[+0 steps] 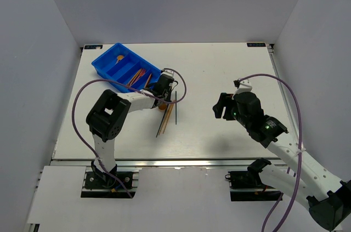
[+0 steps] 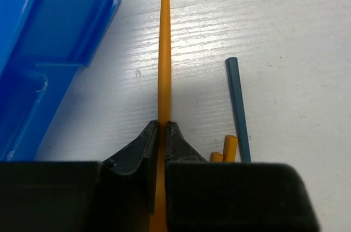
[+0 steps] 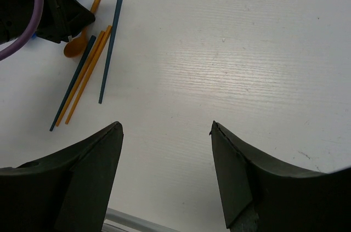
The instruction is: Sort the eating utensils into containers
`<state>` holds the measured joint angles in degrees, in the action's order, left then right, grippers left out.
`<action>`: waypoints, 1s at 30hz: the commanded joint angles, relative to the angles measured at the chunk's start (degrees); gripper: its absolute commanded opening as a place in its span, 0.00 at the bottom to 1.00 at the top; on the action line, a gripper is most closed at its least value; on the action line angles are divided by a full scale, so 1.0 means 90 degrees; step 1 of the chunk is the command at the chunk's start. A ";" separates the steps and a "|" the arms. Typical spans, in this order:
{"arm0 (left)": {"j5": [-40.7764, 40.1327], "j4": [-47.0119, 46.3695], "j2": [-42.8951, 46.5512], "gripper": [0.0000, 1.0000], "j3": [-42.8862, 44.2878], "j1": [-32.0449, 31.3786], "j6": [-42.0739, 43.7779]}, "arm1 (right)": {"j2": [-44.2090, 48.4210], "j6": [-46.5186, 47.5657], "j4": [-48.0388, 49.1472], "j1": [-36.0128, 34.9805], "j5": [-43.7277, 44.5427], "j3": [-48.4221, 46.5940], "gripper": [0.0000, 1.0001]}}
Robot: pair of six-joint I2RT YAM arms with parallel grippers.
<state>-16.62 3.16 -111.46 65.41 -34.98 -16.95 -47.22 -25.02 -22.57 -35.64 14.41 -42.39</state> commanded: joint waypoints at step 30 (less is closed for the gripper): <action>0.0587 -0.1657 0.1096 0.00 0.1580 0.2782 0.4607 | 0.0647 0.0416 0.0222 0.0034 -0.0517 0.0032 0.71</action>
<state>-18.41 0.10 -101.25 80.01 -12.34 15.51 -42.59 -23.00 -22.55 -35.62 12.47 -42.30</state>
